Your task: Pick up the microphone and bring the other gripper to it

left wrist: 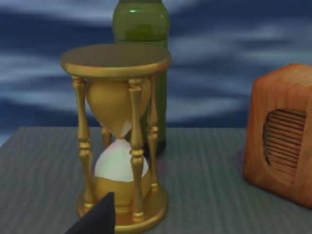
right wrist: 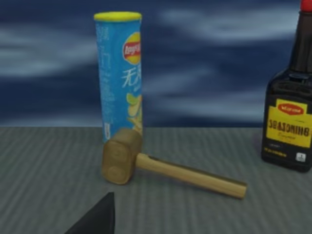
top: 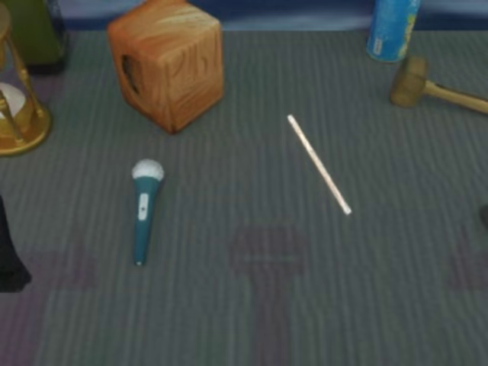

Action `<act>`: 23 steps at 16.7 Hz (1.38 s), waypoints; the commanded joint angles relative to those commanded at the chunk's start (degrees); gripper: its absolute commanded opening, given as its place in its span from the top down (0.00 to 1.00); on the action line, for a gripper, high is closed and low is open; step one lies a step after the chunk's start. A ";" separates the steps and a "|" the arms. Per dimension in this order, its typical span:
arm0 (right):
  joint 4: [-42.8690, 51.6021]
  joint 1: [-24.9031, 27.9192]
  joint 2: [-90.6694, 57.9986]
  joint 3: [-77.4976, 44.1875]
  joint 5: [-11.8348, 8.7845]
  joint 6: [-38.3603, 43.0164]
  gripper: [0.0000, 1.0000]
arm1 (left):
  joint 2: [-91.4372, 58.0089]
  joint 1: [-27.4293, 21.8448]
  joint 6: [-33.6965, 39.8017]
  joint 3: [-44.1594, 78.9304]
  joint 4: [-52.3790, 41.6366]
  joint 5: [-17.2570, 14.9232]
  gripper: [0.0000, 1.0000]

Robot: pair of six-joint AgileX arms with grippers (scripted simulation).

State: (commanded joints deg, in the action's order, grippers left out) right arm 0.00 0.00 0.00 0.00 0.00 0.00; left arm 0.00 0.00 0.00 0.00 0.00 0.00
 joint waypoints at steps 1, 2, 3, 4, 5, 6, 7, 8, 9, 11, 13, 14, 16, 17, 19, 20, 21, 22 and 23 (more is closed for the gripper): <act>0.00 0.00 0.00 0.00 0.00 0.00 0.00 | 0.00 0.00 0.00 0.00 0.00 0.00 0.00; 0.00 0.00 0.00 0.00 0.00 0.00 0.00 | -0.01 0.00 0.00 0.01 -0.01 0.00 0.00; 0.00 0.00 0.00 0.00 0.00 0.00 0.00 | -0.60 -0.23 0.15 0.49 -0.46 -0.03 0.00; 0.00 0.00 0.00 0.00 0.00 0.00 0.00 | -1.80 -0.65 0.46 1.45 -1.37 -0.06 0.00; 0.00 0.00 0.00 0.00 0.00 0.00 0.00 | -3.61 -1.25 0.92 2.88 -2.70 -0.08 0.00; 0.00 0.00 0.00 0.00 0.00 0.00 0.00 | -6.02 -1.98 1.51 4.73 -4.40 -0.07 0.00; 0.00 0.00 0.00 0.00 0.00 0.00 0.00 | -9.04 -2.82 2.24 6.98 -6.40 -0.01 0.00; 0.00 0.00 0.00 0.00 0.00 0.00 0.00 | -12.66 -3.75 3.08 9.58 -8.64 0.07 0.00; 0.00 0.00 0.00 0.00 0.00 0.00 0.00 | -16.87 -4.75 4.02 12.51 -11.05 0.18 0.00; 0.00 0.00 0.00 0.00 0.00 0.00 0.00 | -26.74 -6.95 6.17 19.20 -16.21 0.44 0.00; 0.00 0.00 0.00 0.00 0.00 0.00 0.00 | -37.84 -9.30 8.52 26.70 -21.52 0.71 0.00; 0.00 0.00 0.00 0.00 0.00 0.00 0.00 | -43.63 -10.52 9.72 30.62 -24.12 0.80 0.00; 0.00 0.00 0.00 0.00 0.00 0.00 0.00 | -55.31 -13.03 12.11 38.61 -29.21 0.93 0.00; 0.00 0.00 0.00 0.00 0.00 0.00 0.00 | -61.05 -14.27 13.27 42.57 -31.69 0.97 0.00; 0.00 0.00 0.00 0.00 0.00 0.00 0.00 | -71.99 -16.65 15.46 50.16 -36.47 1.08 0.00; 0.00 0.00 0.00 0.00 0.00 0.00 0.00 | -77.07 -17.77 16.48 53.67 -38.77 1.14 0.00; 0.00 0.00 0.00 0.00 0.00 0.00 0.00 | -81.81 -18.83 17.44 56.94 -40.99 1.21 0.00; 0.00 0.00 0.00 0.00 0.00 0.00 0.00 | -86.13 -19.80 18.34 59.92 -43.13 1.30 0.00; 0.00 0.00 0.00 0.00 0.00 0.00 0.00 | -90.01 -20.70 19.15 62.59 -45.16 1.40 0.00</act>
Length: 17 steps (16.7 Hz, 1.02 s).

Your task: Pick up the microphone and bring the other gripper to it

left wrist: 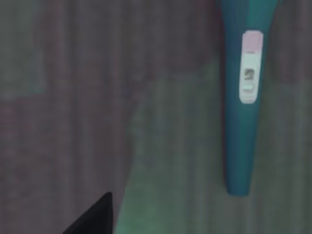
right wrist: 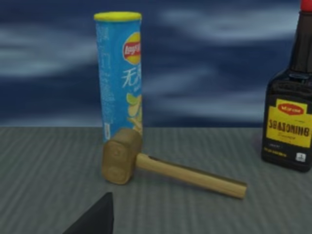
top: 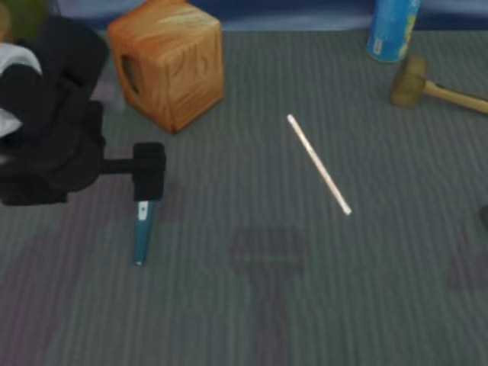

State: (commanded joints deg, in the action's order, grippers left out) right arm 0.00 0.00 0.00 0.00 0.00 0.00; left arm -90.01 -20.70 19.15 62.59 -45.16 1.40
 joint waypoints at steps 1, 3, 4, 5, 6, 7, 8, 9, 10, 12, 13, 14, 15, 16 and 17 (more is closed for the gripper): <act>0.00 0.00 0.00 0.00 0.00 0.00 0.00 | -3.40 -0.80 0.73 2.32 -1.89 0.11 0.00; 0.00 0.00 0.00 0.00 0.00 0.00 0.00 | -8.73 -2.06 1.91 5.85 -5.07 0.32 0.00; 0.00 0.00 0.00 0.00 0.00 0.00 0.00 | -10.61 -2.51 2.33 7.05 -6.27 0.42 0.00; 0.00 0.00 0.00 0.00 0.00 0.00 0.00 | -11.94 -2.82 2.64 7.88 -7.16 0.51 0.00; 0.00 0.00 0.00 0.00 0.00 0.00 0.00 | -12.70 -2.98 2.81 8.33 -7.68 0.57 0.00; 0.00 0.00 0.00 0.00 0.00 0.00 0.00 | -12.90 -3.02 2.85 8.45 -7.82 0.59 0.00; 0.00 0.00 0.00 0.00 0.00 0.00 0.00 | -12.90 -3.02 2.85 8.45 -7.82 0.59 0.00; 0.00 0.00 0.00 0.00 0.00 0.00 0.00 | -12.90 -3.02 2.85 8.45 -7.82 0.59 0.00; 0.00 0.00 0.00 0.00 0.00 0.00 0.00 | -12.90 -3.02 2.85 8.45 -7.82 0.59 0.00; 0.00 0.00 0.00 0.00 0.00 0.00 0.00 | -12.86 -2.75 2.77 8.18 -7.51 0.54 0.00; 0.00 0.00 0.00 0.00 0.00 0.00 0.00 | -13.36 -2.76 2.69 7.82 -6.78 0.55 0.00; 0.00 0.00 0.00 0.00 0.00 0.00 0.00 | -14.21 -2.76 2.61 7.23 -5.46 0.55 0.00; 0.00 0.00 0.00 0.00 0.00 0.00 0.00 | -15.35 -2.74 2.52 6.44 -3.53 0.55 0.00; 0.00 0.00 0.00 0.00 0.00 0.00 0.00 | -16.75 -2.69 2.44 5.51 -1.07 0.54 0.00; 0.00 0.00 0.00 0.00 0.00 0.00 0.00 | -18.29 -2.63 2.36 4.45 1.75 0.52 0.00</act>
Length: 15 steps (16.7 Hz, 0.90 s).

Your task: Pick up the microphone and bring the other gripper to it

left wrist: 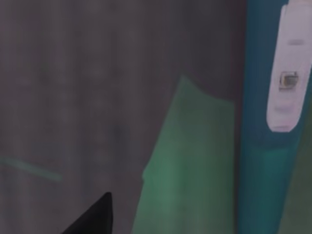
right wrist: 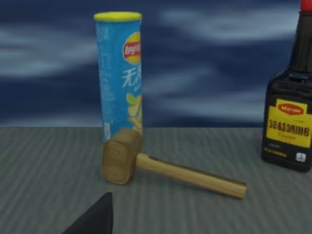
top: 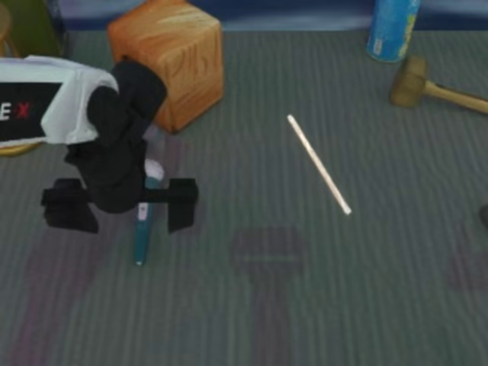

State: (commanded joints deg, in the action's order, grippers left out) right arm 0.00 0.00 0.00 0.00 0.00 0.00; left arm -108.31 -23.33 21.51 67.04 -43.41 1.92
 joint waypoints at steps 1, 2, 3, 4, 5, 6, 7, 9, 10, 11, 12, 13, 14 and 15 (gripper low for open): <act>0.00 0.00 0.00 0.00 0.00 0.00 0.00 | -1.61 0.07 -0.08 -1.12 2.94 -0.02 0.00; 0.00 0.00 0.00 0.00 0.00 0.00 0.00 | -3.14 0.14 -0.17 -2.23 5.74 -0.04 0.00; 0.00 0.00 0.00 0.00 0.00 0.00 0.00 | -4.53 0.20 -0.25 -3.21 8.08 -0.05 0.00; 0.00 0.00 0.00 0.00 0.00 0.00 0.00 | -5.68 0.24 -0.31 -3.98 9.82 -0.06 0.00; 0.00 0.00 0.00 0.00 0.00 0.00 0.00 | -6.47 0.27 -0.35 -4.51 10.95 -0.07 0.00; 0.00 0.00 0.00 0.00 0.00 0.00 0.00 | -6.85 0.29 -0.37 -4.75 11.47 -0.07 0.00; 0.00 0.00 0.00 0.00 0.00 0.00 0.00 | -6.88 0.29 -0.37 -4.77 11.50 -0.07 0.00; 0.00 0.00 0.00 0.00 0.00 0.00 0.00 | -6.88 0.29 -0.37 -4.77 11.50 -0.07 0.00; 0.00 0.00 0.00 0.00 0.00 0.00 0.00 | -6.88 0.29 -0.37 -4.77 11.50 -0.07 0.08; 0.00 0.00 0.00 0.00 0.00 0.00 0.00 | -6.88 0.29 -0.37 -4.77 11.50 -0.07 0.15; 0.00 0.00 0.00 0.00 0.00 0.00 0.00 | -6.88 0.29 -0.37 -4.77 11.50 -0.07 0.23; 0.00 0.00 0.00 0.00 0.00 0.00 0.00 | -6.88 0.29 -0.37 -4.77 11.50 -0.07 0.30; 0.00 0.00 0.00 0.00 0.00 0.00 0.00 | -6.88 0.29 -0.37 -4.77 11.50 -0.07 0.38; 0.00 0.00 0.00 0.00 0.00 0.00 0.00 | -6.88 0.29 -0.37 -4.77 11.50 -0.07 0.45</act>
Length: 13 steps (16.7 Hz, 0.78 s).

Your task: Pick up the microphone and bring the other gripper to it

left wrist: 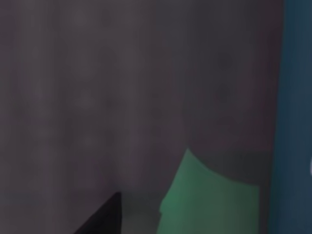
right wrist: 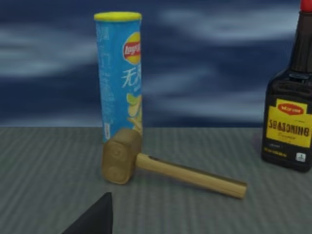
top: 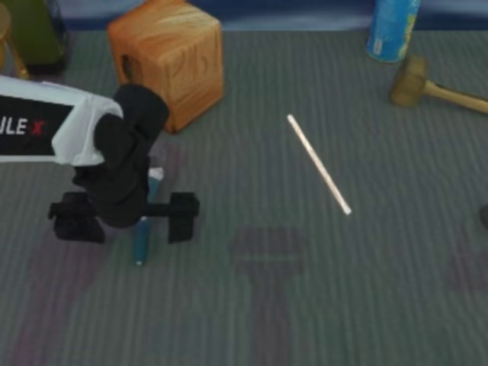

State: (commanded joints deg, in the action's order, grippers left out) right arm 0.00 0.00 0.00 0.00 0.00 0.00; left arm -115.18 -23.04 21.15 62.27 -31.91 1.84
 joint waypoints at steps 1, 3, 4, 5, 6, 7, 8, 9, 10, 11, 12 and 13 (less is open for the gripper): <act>0.00 0.00 0.00 0.00 0.00 0.00 0.00 | 0.00 0.00 0.00 0.00 0.00 0.00 0.53; 0.00 0.00 0.00 0.00 0.00 0.00 0.00 | 0.00 0.00 0.00 0.00 0.00 0.00 0.68; 0.00 0.00 0.00 0.00 0.00 0.00 0.00 | 0.00 0.00 0.00 0.00 0.00 0.00 0.75; 0.00 0.00 0.00 0.00 0.00 0.00 0.00 | 0.00 0.00 0.00 0.00 0.00 0.00 0.83; 0.00 0.00 0.00 0.00 0.00 0.00 0.00 | 0.00 0.00 0.00 0.00 0.00 0.00 0.90; 0.00 0.00 0.00 0.00 0.00 0.00 0.00 | 0.00 0.00 0.00 0.00 0.00 0.00 0.98; 0.00 0.00 0.00 0.00 0.00 0.00 0.00 | 0.00 0.00 0.00 0.00 0.00 0.00 1.00; 0.00 0.00 0.00 0.00 0.00 0.00 0.00 | 0.00 0.00 0.00 0.00 0.00 0.00 1.00; 0.00 0.00 0.00 0.00 0.00 0.00 0.00 | 0.00 0.00 0.00 0.00 0.00 0.00 1.00; 0.00 0.00 0.00 0.00 0.00 0.00 0.00 | 0.00 0.00 0.00 0.00 0.00 0.00 1.00; 0.00 0.00 0.00 0.00 0.00 0.00 0.00 | 0.00 0.00 0.00 0.00 0.00 0.00 1.00; 0.00 0.00 0.00 0.00 0.00 0.00 0.00 | 0.00 0.00 0.00 0.00 0.00 0.00 1.00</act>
State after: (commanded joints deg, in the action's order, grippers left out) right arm 0.00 0.00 0.00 0.00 0.00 0.00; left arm -115.18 -23.04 21.15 62.27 -31.91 1.84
